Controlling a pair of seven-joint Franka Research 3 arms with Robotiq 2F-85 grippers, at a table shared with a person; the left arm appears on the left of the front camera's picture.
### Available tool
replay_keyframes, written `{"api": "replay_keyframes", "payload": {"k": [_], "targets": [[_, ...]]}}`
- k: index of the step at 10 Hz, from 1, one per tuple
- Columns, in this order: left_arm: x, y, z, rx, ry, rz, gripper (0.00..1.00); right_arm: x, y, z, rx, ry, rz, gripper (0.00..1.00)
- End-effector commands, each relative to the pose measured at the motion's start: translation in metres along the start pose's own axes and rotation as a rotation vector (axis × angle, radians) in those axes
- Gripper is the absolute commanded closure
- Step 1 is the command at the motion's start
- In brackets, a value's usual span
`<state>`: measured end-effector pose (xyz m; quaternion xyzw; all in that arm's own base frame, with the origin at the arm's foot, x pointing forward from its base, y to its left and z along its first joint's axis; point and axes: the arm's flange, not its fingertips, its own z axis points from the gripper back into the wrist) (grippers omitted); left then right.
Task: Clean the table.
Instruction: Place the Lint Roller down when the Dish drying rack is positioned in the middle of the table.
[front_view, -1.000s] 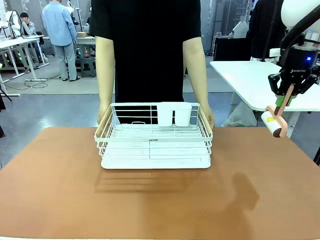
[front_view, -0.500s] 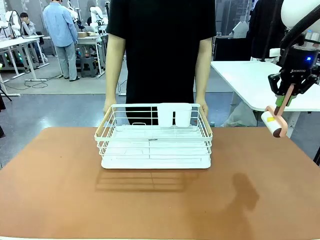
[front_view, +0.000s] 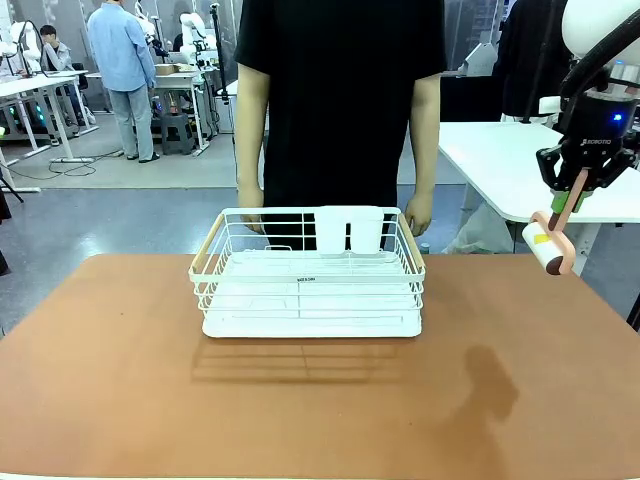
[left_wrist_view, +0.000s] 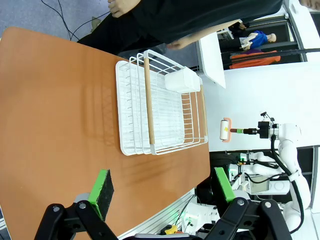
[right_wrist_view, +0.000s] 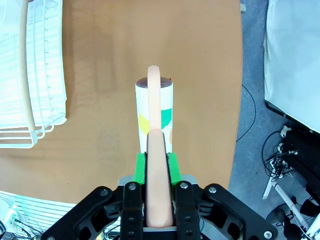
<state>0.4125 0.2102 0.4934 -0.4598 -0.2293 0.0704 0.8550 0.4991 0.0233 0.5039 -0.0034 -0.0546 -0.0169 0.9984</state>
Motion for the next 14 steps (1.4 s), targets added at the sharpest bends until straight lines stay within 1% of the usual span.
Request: {"api": "replay_keyframes", "payload": {"k": [1, 3, 4, 5, 6, 7, 8, 9, 10, 11, 13, 14], "targets": [[0.000, -0.002, 0.002, -0.017, -0.006, 0.000, 0.00, -0.001, 0.001, 0.001, 0.019, -0.015, 0.005, 0.79], [0.000, -0.002, 0.002, -0.017, -0.006, 0.000, 0.00, -0.001, 0.001, 0.001, 0.019, -0.015, 0.005, 0.79], [0.000, -0.002, 0.002, -0.017, -0.006, 0.000, 0.00, 0.000, 0.000, 0.000, 0.000, 0.000, 0.000, 0.79], [0.000, -0.002, 0.002, -0.017, -0.006, 0.000, 0.00, 0.038, 0.002, 0.005, 0.160, -0.178, -0.655, 0.79], [0.000, -0.002, 0.002, -0.017, -0.006, 0.000, 0.00, 0.050, 0.009, -0.005, 0.344, -0.016, -1.168, 0.79], [0.000, -0.002, 0.002, -0.017, -0.006, 0.000, 0.00, 0.049, 0.020, -0.025, 0.293, -0.143, -1.221, 0.79], [0.000, -0.002, 0.002, -0.017, -0.006, 0.000, 0.00, 0.053, 0.023, -0.033, 0.319, -0.135, -1.300, 0.79], [0.000, -0.002, 0.002, -0.017, -0.006, 0.000, 0.00, 0.055, 0.021, -0.039, 0.340, -0.182, -1.422, 0.79], [0.000, -0.002, 0.002, -0.017, -0.006, 0.000, 0.00, 0.057, 0.019, -0.046, 0.396, -0.212, -1.506, 0.79], [0.000, -0.002, 0.002, -0.017, -0.006, 0.000, 0.00, 0.056, 0.018, -0.054, 0.388, -0.256, -1.533, 0.79], [0.000, -0.002, 0.002, -0.017, -0.006, 0.000, 0.00, 0.042, 0.019, -0.083, 0.359, -0.358, -1.518, 0.79], [0.000, -0.002, 0.002, -0.017, -0.006, 0.000, 0.00, 0.034, 0.013, -0.099, 0.403, -0.391, -1.540, 0.79]]}}
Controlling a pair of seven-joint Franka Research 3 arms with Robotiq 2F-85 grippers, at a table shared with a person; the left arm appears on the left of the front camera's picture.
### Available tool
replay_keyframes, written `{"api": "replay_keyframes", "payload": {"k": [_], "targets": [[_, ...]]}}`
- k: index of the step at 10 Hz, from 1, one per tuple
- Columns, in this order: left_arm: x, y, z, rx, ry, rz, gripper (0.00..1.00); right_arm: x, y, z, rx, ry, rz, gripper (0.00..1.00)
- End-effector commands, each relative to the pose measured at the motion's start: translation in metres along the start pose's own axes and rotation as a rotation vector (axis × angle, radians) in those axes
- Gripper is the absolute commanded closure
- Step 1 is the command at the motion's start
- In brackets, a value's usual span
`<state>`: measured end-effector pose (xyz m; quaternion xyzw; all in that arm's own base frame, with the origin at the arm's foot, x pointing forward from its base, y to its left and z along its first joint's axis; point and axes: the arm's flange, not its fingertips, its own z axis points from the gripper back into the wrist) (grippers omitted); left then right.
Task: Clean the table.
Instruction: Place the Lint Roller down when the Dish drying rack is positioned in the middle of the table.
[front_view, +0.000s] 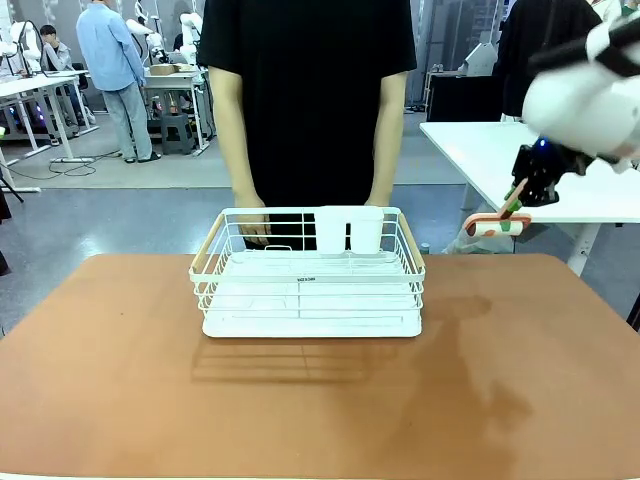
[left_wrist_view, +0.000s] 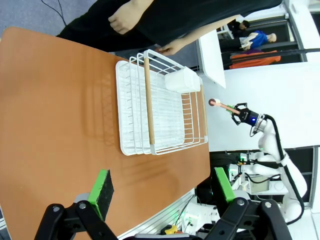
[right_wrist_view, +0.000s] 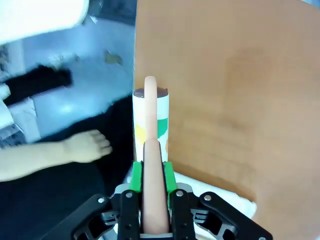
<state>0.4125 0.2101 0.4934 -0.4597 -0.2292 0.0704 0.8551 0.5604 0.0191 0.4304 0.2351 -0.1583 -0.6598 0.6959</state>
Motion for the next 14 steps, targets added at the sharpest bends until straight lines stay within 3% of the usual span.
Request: {"api": "replay_keyframes", "payload": {"k": [1, 4, 6, 11, 12, 13, 14], "targets": [[0.000, -0.002, 0.002, -0.017, -0.006, 0.000, 0.00, -0.014, -0.045, -0.023, 0.104, -0.139, -0.050, 0.79], [0.000, -0.002, 0.002, -0.017, -0.006, 0.000, 0.00, -0.001, -0.074, -0.063, 0.042, -0.059, -0.080, 0.79], [0.000, -0.002, 0.002, -0.017, -0.006, 0.000, 0.00, 0.002, -0.079, -0.077, 0.043, -0.078, -0.087, 0.79], [0.000, -0.002, 0.002, -0.017, -0.006, 0.000, 0.00, 0.005, -0.087, -0.078, -0.011, -0.055, -0.067, 0.79], [0.000, -0.002, 0.002, -0.017, -0.006, 0.000, 0.00, 0.004, -0.086, -0.073, -0.003, -0.057, -0.048, 0.42], [0.000, -0.002, 0.002, -0.017, -0.006, 0.000, 0.00, 0.002, -0.086, -0.067, -0.005, -0.066, -0.056, 0.28], [0.000, -0.002, 0.002, -0.017, -0.006, 0.000, 0.00, -0.001, -0.087, -0.062, -0.031, -0.071, -0.045, 0.00]]}}
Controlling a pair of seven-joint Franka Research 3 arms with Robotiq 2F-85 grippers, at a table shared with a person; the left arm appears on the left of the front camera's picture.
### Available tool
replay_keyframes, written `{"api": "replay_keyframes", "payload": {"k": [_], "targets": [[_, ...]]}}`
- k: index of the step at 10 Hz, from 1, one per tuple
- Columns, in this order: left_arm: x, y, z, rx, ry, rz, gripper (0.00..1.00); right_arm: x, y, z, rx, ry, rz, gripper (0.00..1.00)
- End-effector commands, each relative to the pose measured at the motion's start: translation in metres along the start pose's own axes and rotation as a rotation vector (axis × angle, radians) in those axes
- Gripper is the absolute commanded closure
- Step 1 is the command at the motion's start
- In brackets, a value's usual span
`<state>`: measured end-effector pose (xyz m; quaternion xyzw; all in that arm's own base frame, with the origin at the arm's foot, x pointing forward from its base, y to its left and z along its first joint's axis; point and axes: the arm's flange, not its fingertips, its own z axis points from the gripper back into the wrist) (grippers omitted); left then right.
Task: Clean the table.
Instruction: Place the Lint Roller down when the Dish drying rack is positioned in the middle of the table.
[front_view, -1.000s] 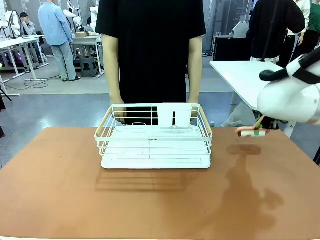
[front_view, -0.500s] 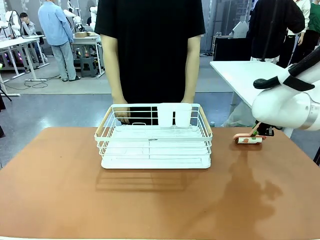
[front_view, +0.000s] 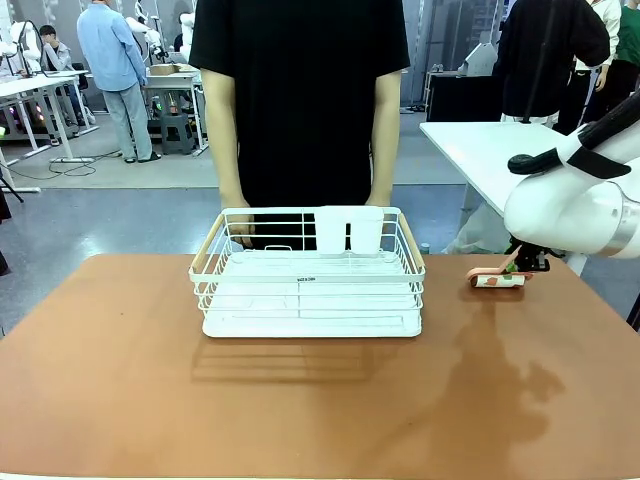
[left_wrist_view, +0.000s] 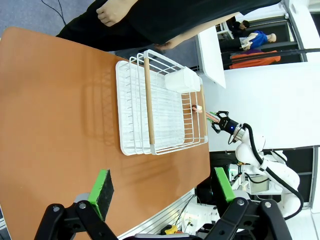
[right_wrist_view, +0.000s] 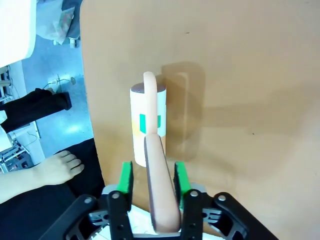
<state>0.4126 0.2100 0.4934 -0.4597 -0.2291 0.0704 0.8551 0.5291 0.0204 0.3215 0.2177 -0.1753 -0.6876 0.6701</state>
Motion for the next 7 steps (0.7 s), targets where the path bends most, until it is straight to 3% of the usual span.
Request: {"api": "replay_keyframes", "payload": {"k": [1, 2, 3, 4, 7], "targets": [[0.000, -0.002, 0.002, -0.017, -0.006, 0.000, 0.00, -0.007, -0.007, 0.023, -0.071, 0.011, 0.037, 0.00], [0.000, -0.002, 0.002, -0.017, -0.006, 0.000, 0.00, -0.007, -0.010, 0.036, -0.108, 0.019, 0.059, 0.00], [0.000, -0.002, 0.002, -0.017, -0.006, 0.000, 0.00, -0.007, -0.005, 0.053, -0.150, 0.006, 0.091, 0.07], [0.000, -0.002, 0.002, -0.017, -0.006, 0.000, 0.00, -0.006, 0.005, 0.072, -0.235, 0.029, 0.121, 0.00], [0.000, -0.002, 0.002, -0.017, -0.006, 0.000, 0.00, -0.004, 0.035, 0.115, -0.386, -0.032, 0.136, 0.00]]}}
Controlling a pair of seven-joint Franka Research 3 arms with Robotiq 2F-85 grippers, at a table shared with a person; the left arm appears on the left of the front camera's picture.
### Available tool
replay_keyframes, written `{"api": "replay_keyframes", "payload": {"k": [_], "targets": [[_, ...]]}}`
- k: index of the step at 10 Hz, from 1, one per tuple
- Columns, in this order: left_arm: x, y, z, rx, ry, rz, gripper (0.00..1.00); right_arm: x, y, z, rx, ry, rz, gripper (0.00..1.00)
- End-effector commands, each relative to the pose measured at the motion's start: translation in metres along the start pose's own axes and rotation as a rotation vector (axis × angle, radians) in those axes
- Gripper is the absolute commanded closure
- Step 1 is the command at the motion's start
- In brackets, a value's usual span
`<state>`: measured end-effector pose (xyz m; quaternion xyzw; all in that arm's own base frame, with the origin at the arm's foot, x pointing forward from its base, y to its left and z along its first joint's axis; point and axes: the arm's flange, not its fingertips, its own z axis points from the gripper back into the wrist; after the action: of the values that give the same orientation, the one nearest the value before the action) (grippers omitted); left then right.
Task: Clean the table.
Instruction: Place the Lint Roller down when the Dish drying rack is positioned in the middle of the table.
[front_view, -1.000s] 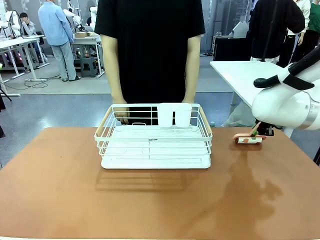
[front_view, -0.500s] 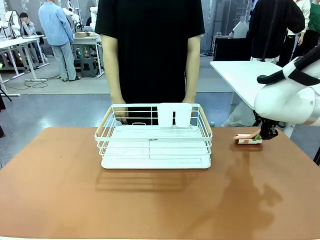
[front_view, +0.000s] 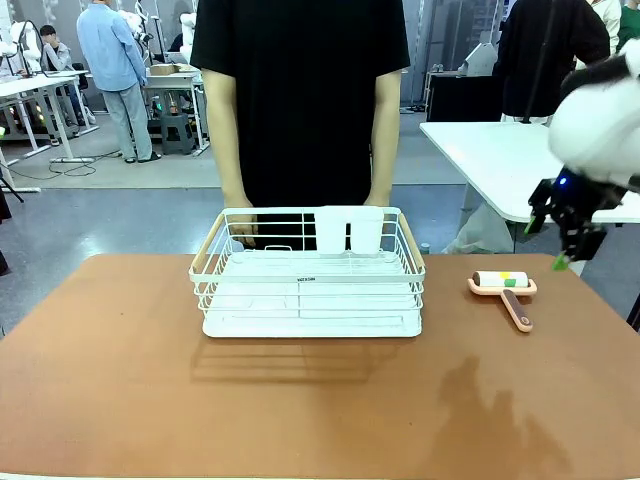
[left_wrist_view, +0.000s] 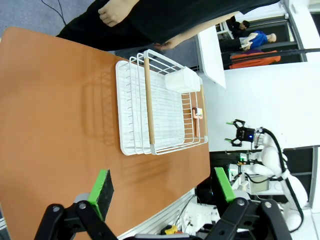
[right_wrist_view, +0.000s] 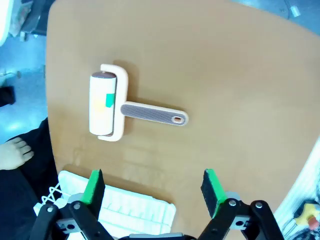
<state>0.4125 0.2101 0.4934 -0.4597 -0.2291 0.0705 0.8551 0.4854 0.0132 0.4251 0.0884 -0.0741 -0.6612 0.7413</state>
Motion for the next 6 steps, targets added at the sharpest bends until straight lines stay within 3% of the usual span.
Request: {"api": "replay_keyframes", "payload": {"k": [1, 6], "targets": [[0.000, -0.002, 0.002, -0.017, -0.006, 0.000, 0.00, -0.001, 0.017, 0.010, -0.064, -0.014, -0.012, 0.00], [0.000, -0.002, 0.002, -0.017, -0.006, 0.000, 0.00, 0.003, 0.006, 0.013, -0.037, -0.001, 0.000, 0.00]]}}
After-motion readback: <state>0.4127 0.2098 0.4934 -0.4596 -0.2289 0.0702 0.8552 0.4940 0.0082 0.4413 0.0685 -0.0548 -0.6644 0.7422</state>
